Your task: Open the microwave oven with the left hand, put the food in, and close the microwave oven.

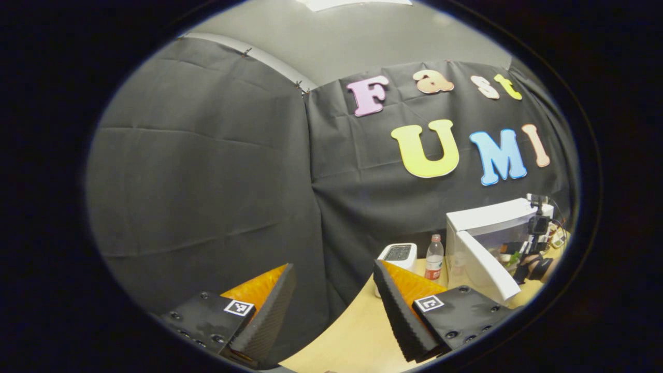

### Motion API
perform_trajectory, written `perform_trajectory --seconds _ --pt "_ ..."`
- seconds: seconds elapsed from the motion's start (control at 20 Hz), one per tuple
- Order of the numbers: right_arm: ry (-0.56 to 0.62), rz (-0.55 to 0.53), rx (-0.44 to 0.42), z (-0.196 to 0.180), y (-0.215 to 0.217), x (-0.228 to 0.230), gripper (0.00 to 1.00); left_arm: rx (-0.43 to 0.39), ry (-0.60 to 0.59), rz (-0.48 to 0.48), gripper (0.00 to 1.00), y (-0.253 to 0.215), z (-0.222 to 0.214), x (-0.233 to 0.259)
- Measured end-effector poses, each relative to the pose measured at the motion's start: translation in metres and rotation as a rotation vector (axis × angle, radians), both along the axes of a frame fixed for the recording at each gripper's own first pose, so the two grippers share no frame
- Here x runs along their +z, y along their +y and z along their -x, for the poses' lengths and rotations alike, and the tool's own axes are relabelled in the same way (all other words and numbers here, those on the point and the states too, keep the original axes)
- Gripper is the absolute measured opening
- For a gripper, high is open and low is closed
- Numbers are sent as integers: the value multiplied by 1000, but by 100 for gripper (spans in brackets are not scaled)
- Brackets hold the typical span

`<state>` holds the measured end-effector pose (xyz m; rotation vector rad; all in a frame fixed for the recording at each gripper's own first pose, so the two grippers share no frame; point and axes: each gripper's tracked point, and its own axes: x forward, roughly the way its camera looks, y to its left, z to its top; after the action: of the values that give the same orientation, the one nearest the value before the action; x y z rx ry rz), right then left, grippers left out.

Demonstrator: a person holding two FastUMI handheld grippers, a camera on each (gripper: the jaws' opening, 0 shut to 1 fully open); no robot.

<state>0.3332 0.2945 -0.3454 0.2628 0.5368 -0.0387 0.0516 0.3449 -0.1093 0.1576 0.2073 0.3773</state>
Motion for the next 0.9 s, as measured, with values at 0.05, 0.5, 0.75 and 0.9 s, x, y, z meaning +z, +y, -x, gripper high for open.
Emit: perform_trajectory --seconds 0.05,0.5,0.75,0.9 --pt "-26 10 16 2 -1 10 96 -5 -1 8 94 -4 -2 -1" --pt "-246 84 177 68 -8 134 96 -78 -34 104 100 -46 -17 -20" --pt "-324 117 210 115 -39 194 96 -90 -28 94 100 -52 -16 -33" --pt "-363 135 207 140 -64 223 96 -99 -17 97 100 -54 -21 -44"
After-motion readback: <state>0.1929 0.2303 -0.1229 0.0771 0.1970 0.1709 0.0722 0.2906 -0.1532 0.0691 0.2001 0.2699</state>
